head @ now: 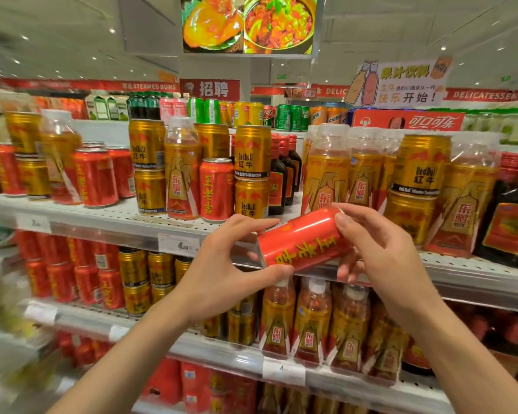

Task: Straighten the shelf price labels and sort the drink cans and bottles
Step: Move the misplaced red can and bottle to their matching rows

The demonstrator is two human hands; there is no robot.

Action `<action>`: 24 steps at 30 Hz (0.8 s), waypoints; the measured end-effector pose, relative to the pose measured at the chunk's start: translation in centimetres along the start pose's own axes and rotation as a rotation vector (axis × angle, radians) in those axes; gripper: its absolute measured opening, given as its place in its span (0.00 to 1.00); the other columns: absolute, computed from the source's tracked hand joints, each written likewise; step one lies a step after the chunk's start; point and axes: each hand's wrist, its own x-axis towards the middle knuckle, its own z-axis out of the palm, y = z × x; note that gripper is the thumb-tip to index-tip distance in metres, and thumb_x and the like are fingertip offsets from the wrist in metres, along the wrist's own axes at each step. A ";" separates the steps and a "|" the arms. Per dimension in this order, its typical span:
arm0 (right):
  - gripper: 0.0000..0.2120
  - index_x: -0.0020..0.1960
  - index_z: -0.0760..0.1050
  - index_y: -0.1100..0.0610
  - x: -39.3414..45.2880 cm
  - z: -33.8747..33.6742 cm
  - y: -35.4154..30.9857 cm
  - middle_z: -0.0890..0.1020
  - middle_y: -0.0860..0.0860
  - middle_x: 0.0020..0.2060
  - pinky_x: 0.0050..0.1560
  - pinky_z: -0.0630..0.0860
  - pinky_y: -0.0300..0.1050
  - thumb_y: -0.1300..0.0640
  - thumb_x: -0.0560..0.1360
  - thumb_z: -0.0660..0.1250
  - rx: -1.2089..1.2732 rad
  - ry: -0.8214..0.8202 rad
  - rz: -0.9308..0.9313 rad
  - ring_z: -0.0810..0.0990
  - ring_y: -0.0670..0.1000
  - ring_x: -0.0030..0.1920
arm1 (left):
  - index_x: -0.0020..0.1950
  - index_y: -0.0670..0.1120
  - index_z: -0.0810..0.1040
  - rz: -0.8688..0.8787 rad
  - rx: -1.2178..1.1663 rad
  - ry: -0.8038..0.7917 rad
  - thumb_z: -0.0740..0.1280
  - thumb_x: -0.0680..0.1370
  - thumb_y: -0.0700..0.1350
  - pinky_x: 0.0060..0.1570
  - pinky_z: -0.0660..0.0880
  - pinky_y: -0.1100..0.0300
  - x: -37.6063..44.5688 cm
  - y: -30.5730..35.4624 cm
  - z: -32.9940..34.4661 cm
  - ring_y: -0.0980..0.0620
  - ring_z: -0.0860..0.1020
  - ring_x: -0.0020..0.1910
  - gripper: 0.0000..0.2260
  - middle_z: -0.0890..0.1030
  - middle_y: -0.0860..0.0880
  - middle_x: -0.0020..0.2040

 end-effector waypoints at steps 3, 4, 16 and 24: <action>0.16 0.64 0.78 0.46 0.1 1.2 0.2 0.83 0.48 0.52 0.28 0.78 0.40 0.45 0.78 0.67 0.002 -0.010 -0.009 0.81 0.53 0.29 | 0.70 0.59 0.77 -0.012 0.022 0.002 0.79 0.70 0.56 0.54 0.79 0.68 -0.5 -0.4 -1.2 0.59 0.79 0.62 0.29 0.77 0.59 0.63; 0.16 0.64 0.78 0.46 0.2 1.7 0.2 0.83 0.48 0.51 0.27 0.78 0.41 0.45 0.78 0.67 0.004 -0.012 -0.009 0.81 0.53 0.29 | 0.70 0.59 0.77 -0.012 0.019 0.007 0.78 0.69 0.57 0.54 0.79 0.69 -0.6 -0.5 -1.7 0.59 0.79 0.62 0.29 0.77 0.59 0.63; 0.18 0.62 0.80 0.47 1.6 12.9 -1.0 0.83 0.53 0.52 0.26 0.76 0.42 0.44 0.74 0.68 -0.003 0.036 -0.010 0.80 0.54 0.28 | 0.69 0.57 0.78 0.031 -0.012 -0.003 0.80 0.71 0.52 0.57 0.81 0.63 -1.2 -6.5 -11.4 0.58 0.79 0.62 0.27 0.78 0.58 0.61; 0.23 0.62 0.81 0.50 3.1 27.7 -1.3 0.79 0.45 0.28 0.25 0.71 0.39 0.41 0.71 0.68 -0.013 0.092 0.021 0.75 0.49 0.26 | 0.65 0.56 0.81 0.023 -0.081 -0.024 0.81 0.70 0.48 0.51 0.76 0.73 -2.8 -13.5 -23.8 0.60 0.82 0.56 0.24 0.81 0.54 0.58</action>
